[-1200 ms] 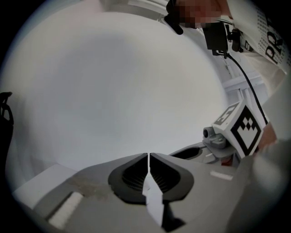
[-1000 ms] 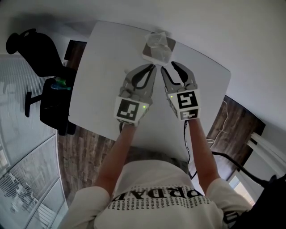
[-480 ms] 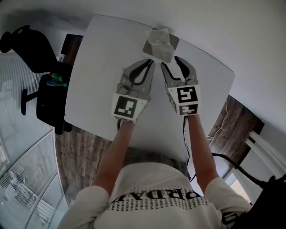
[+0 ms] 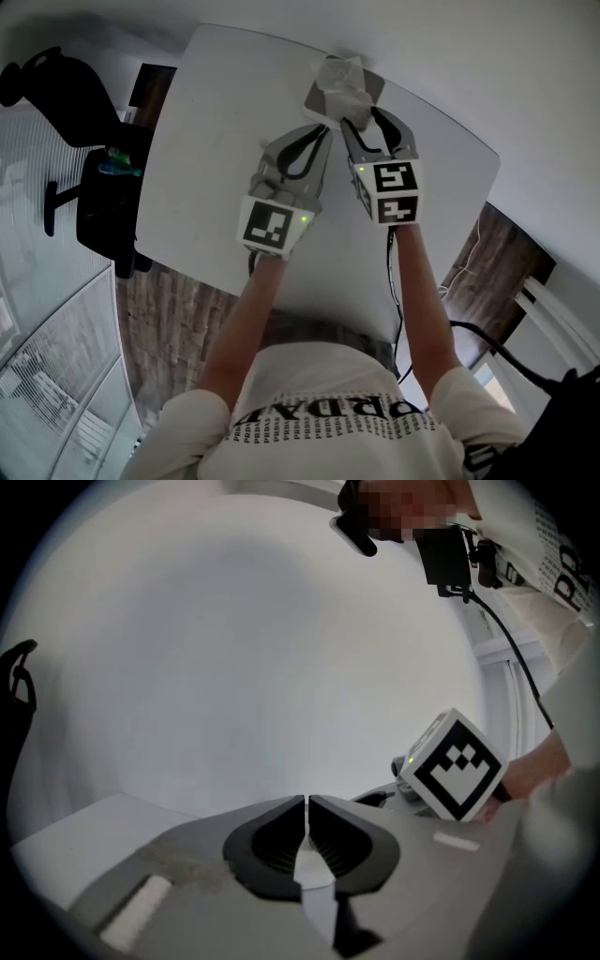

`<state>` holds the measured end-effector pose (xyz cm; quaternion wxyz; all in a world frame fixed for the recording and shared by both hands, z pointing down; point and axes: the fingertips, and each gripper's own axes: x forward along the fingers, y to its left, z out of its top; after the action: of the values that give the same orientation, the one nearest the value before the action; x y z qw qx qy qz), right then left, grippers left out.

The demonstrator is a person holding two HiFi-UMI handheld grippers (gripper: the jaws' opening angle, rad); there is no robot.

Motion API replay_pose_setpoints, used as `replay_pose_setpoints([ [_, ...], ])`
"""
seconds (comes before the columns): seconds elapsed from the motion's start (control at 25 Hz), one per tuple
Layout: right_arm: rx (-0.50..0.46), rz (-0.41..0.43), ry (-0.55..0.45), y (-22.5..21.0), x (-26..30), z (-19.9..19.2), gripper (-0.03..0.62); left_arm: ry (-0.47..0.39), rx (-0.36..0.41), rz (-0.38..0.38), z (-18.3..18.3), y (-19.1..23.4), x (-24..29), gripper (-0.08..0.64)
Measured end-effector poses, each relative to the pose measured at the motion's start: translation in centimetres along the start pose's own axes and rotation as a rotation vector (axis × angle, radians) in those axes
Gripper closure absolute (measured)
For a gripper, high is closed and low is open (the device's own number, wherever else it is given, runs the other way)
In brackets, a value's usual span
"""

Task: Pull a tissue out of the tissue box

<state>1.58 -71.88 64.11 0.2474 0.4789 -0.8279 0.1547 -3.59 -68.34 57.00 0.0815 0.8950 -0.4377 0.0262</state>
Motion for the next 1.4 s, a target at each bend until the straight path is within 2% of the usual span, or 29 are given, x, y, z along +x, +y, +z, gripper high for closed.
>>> replay_pose_setpoints([
  [0.12, -0.008, -0.002, 0.006, -0.1, 0.2, 0.0, 0.388, 0.003, 0.005, 0.002, -0.1, 0.2, 0.0, 0.554],
  [0.28, -0.015, -0.009, 0.01, 0.0, 0.4, 0.1, 0.445, -0.002, 0.002, 0.004, 0.1, 0.3, -0.1, 0.554],
  [0.36, -0.033, -0.02, 0.019, 0.1, 0.5, 0.2, 0.498, -0.002, 0.003, 0.005, 0.0, 0.3, -0.1, 0.554],
  [0.4, -0.05, -0.032, 0.024, 0.1, 0.5, 0.2, 0.557, 0.0, 0.002, 0.007, 0.0, 0.3, -0.1, 0.554],
  [0.44, -0.07, -0.044, 0.028, 0.1, 0.5, 0.2, 0.58, 0.004, 0.0, 0.008, -0.1, 0.4, -0.1, 0.554],
  [0.88, -0.075, -0.042, 0.058, 0.0, 0.4, -0.1, 0.581, 0.002, -0.017, 0.001, -0.3, 0.0, 0.1, 0.554],
  [1.12, -0.059, -0.007, 0.094, 0.6, -1.4, 0.4, 0.581, 0.002, 0.007, -0.01, 0.7, -0.3, -0.3, 0.554],
  [1.4, -0.044, 0.002, 0.081, 1.0, -4.3, 1.8, 0.581, -0.027, 0.03, -0.024, 3.1, -1.7, -1.3, 0.554],
])
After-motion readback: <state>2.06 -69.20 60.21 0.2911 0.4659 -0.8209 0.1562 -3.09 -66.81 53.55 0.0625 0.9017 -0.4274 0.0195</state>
